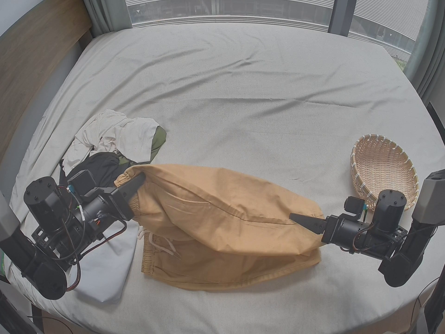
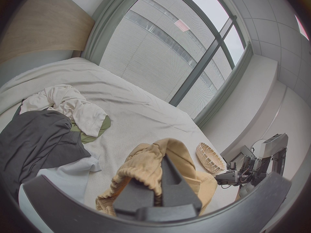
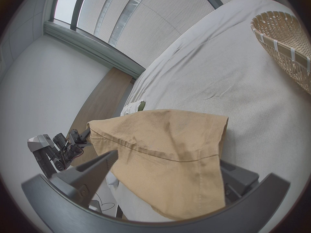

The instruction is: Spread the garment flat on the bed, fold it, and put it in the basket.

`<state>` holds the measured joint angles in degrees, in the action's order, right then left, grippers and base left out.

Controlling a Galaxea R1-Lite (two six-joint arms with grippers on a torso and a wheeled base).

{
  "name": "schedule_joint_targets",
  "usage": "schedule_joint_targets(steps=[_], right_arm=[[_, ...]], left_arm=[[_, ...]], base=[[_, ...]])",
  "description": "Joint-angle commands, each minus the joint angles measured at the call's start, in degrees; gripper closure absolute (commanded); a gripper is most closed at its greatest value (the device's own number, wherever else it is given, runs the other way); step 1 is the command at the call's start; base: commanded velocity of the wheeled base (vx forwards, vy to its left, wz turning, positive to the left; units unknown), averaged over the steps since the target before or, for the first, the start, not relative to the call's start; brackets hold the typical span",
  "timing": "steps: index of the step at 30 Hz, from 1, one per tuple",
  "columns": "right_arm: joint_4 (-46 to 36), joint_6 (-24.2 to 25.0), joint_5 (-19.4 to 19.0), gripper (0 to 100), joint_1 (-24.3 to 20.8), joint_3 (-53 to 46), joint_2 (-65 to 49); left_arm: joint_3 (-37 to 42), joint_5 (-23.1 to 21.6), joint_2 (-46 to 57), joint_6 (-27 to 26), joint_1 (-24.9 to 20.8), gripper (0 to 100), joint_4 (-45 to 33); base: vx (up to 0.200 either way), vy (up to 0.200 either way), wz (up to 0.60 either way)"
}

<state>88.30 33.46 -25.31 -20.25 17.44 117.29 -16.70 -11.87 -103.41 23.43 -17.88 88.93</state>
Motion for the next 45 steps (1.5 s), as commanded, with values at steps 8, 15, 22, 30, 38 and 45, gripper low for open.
schedule_joint_targets(steps=[8, 15, 22, 30, 38, 45], right_arm=[[0.0, -0.1, 0.1, 100, 0.4, 0.8, 1.9], [0.0, -0.1, 0.1, 100, 0.4, 1.5, 2.6], [0.0, 0.0, 0.0, 100, 0.6, 0.1, -4.6], [-0.6, 0.6, 0.0, 100, 1.6, -3.9, -20.8], [-11.9, 0.6, 0.0, 100, 4.4, -2.2, -34.8], [-23.9, 0.6, 0.0, 100, 5.6, 4.1, -43.1]], left_arm=[[0.1, 0.0, 0.1, -0.1, 0.0, 100, 0.0], [0.1, 0.0, 0.1, 0.0, -0.2, 100, 0.0], [-0.8, -0.2, 1.7, 0.7, -1.4, 100, 0.0], [-2.1, -3.5, 8.5, 2.8, -4.6, 100, -0.1], [-0.9, -9.7, 12.8, 2.9, -4.5, 100, -0.1], [1.2, -13.3, 14.4, 3.3, -4.2, 100, -0.2]], base=[[0.0, 0.0, 0.0], [0.0, 0.0, 0.0], [0.0, 0.0, 0.0], [0.0, 0.0, 0.0], [0.0, 0.0, 0.0], [0.0, 0.0, 0.0]])
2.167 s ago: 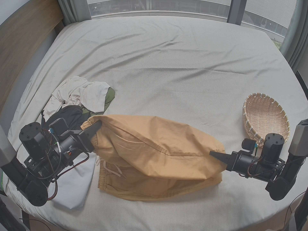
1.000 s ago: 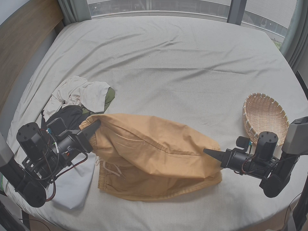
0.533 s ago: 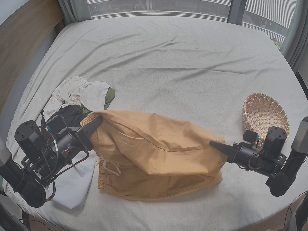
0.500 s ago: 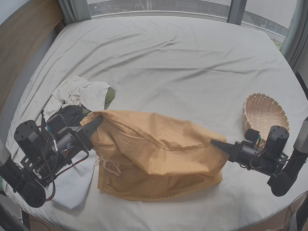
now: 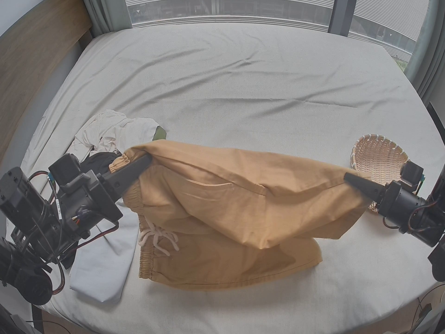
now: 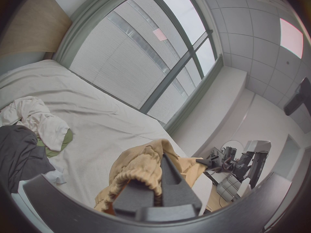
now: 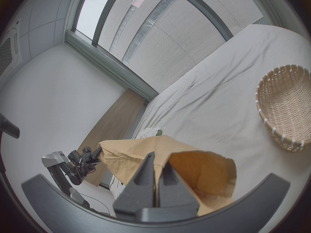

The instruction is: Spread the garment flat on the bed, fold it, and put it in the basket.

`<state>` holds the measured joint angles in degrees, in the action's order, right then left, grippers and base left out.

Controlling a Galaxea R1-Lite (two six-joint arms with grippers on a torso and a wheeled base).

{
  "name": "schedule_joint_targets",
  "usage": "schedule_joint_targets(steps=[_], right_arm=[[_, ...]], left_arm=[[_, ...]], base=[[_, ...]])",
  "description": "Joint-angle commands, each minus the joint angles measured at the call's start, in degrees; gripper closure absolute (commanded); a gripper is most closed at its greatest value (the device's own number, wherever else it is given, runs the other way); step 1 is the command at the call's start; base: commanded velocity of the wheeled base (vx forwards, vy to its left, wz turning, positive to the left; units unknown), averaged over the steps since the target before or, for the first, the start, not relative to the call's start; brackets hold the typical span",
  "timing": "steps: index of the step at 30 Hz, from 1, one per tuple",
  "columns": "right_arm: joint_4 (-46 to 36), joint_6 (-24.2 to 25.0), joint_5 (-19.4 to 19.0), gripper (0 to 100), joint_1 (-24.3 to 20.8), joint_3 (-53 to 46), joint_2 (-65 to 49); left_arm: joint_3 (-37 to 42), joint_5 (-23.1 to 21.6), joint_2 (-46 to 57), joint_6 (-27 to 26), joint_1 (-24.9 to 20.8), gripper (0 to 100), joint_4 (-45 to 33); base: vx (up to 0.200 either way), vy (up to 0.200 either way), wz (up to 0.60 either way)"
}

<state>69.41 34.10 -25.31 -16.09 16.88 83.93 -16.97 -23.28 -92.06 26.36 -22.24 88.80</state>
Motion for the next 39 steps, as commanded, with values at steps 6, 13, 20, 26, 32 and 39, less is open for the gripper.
schedule_joint_targets(steps=[6, 13, 20, 26, 32, 39], right_arm=[[-8.2, 0.2, -0.8, 100, 5.5, 7.4, -10.7], [-7.7, 3.9, -5.1, 100, 10.5, 7.8, -10.9], [-7.7, 4.0, -5.3, 100, 11.8, 7.8, -10.8], [-7.7, 4.0, -5.4, 100, 12.6, 7.5, -10.8], [-7.7, 3.9, -5.4, 100, 12.3, 7.2, -10.7], [-7.7, 3.7, -5.3, 100, 10.8, 10.0, -7.1]], left_arm=[[1.7, -1.8, 3.5, 0.9, 2.5, 100, 0.1], [2.0, -1.9, 4.2, 1.4, 4.7, 100, 0.1], [2.7, -1.9, 4.3, 1.4, 4.8, 100, 0.0], [2.9, -1.8, 4.3, 1.4, 5.2, 100, 0.0], [2.9, -1.8, 4.3, 1.6, 6.5, 100, 0.0], [-1.6, -1.1, 1.5, 7.1, 6.7, 100, 0.0]], base=[[0.0, 0.0, 0.0], [0.0, 0.0, 0.0], [0.0, 0.0, 0.0], [0.0, 0.0, 0.0], [0.0, 0.0, 0.0], [0.0, 0.0, 0.0]])
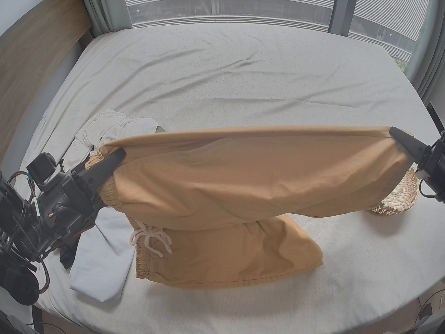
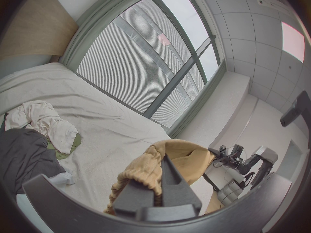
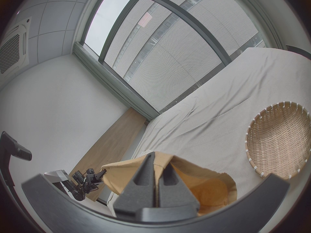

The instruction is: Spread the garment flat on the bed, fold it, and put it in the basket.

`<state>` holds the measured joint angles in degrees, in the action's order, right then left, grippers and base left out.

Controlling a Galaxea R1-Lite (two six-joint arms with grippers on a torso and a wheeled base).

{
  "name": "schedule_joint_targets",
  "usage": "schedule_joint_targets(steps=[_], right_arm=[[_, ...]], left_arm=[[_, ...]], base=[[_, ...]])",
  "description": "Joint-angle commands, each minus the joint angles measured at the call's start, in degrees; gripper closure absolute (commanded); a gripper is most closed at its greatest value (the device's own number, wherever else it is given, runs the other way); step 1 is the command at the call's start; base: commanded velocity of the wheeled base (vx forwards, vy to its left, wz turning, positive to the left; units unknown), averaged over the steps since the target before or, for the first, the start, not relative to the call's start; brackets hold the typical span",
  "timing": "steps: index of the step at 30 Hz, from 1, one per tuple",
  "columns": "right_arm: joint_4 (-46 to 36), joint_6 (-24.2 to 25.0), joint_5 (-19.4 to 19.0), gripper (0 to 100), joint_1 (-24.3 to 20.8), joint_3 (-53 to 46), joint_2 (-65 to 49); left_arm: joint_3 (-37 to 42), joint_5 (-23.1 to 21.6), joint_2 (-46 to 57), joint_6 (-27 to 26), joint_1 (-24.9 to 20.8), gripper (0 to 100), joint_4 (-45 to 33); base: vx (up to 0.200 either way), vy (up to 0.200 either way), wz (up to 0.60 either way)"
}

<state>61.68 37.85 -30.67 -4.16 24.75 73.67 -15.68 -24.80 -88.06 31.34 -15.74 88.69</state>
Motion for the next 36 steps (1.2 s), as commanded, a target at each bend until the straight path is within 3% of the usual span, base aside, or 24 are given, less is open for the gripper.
schedule_joint_targets(steps=[1, 8, 25, 36], right_arm=[[0.0, -0.1, 0.1, 100, -1.1, 2.1, 3.1], [1.5, -0.1, 0.2, 100, -1.2, 6.1, 11.3], [14.0, 0.1, 0.7, 100, -1.0, 13.1, 28.5], [13.8, 0.3, 0.9, 100, -0.4, 23.7, 37.2]], left_arm=[[-2.9, 0.4, -2.5, 2.1, 0.2, 100, 0.1], [-6.2, 3.2, -8.4, 2.5, 0.4, 100, 0.1], [-15.2, 6.7, -19.0, 2.5, 1.3, 100, 0.1], [-24.0, 7.6, -26.6, 2.4, 1.3, 100, 0.1]], base=[[0.0, 0.0, 0.0], [0.0, 0.0, 0.0], [0.0, 0.0, 0.0], [0.0, 0.0, 0.0]])
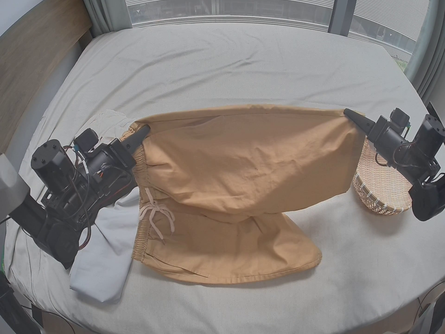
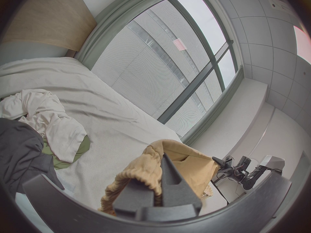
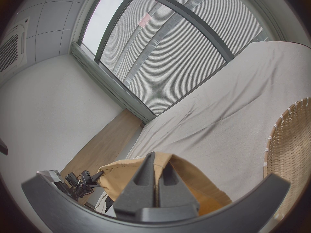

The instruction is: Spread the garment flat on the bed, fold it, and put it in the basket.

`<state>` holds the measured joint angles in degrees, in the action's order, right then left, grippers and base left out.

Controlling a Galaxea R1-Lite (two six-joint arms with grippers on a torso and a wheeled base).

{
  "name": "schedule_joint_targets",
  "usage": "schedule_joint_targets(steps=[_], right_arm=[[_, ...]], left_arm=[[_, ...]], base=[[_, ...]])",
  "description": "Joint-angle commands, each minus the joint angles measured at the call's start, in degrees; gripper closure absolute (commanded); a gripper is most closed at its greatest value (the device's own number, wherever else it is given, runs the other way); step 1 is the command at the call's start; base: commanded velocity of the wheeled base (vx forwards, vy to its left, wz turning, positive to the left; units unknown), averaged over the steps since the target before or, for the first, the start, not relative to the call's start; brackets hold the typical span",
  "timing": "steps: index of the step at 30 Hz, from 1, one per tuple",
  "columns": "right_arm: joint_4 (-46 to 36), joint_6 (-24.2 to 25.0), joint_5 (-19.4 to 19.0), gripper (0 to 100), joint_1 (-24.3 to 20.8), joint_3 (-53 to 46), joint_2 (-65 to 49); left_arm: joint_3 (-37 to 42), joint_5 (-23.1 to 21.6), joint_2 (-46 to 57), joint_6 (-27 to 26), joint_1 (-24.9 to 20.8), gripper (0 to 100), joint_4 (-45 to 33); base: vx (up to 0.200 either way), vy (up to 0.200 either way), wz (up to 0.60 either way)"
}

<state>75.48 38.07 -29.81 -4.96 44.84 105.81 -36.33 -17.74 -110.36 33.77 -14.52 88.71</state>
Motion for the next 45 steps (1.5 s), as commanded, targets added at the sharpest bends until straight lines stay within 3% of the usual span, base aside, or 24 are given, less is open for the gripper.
schedule_joint_targets(steps=[1, 22, 23, 26, 27, 36, 43, 45], right_arm=[[0.0, 0.1, 0.0, 100, 0.6, 4.7, 6.1], [-0.2, 0.3, 0.4, 100, 0.9, 20.3, 17.8], [-0.2, 0.3, 0.4, 100, 1.1, 20.6, 18.2], [-0.2, 0.3, 0.4, 100, 2.0, 21.5, 18.6], [-0.2, 0.4, 0.4, 0, 2.1, 21.8, 18.7], [1.3, -0.3, 0.9, 0, 2.7, 13.3, 16.1], [12.8, -1.2, 0.9, 0, -0.7, -7.5, 11.3], [13.2, -1.8, 0.9, 0, -0.9, -9.3, 11.1]], left_arm=[[-4.7, 0.8, -5.0, 0.1, 0.2, 100, 0.1], [-18.2, 3.1, -13.7, 0.5, 1.3, 100, -0.5], [-18.8, 3.1, -14.0, 0.6, 1.5, 0, -1.1], [-19.7, 2.6, -14.4, 0.5, 2.0, 0, -2.3], [-20.0, 2.6, -14.4, 0.6, 2.2, 0, -2.7], [-22.8, 6.3, -14.4, 3.1, 2.3, 0, -9.1], [-17.9, 9.7, -12.5, 3.0, 3.1, 0, -11.0], [-16.5, 9.7, -11.8, 3.0, 3.3, 0, -11.4]], base=[[0.0, 0.0, 0.0], [0.0, 0.0, 0.0], [0.0, 0.0, 0.0], [0.0, 0.0, 0.0], [0.0, 0.0, 0.0], [0.0, 0.0, 0.0], [0.0, 0.0, 0.0], [0.0, 0.0, 0.0]])
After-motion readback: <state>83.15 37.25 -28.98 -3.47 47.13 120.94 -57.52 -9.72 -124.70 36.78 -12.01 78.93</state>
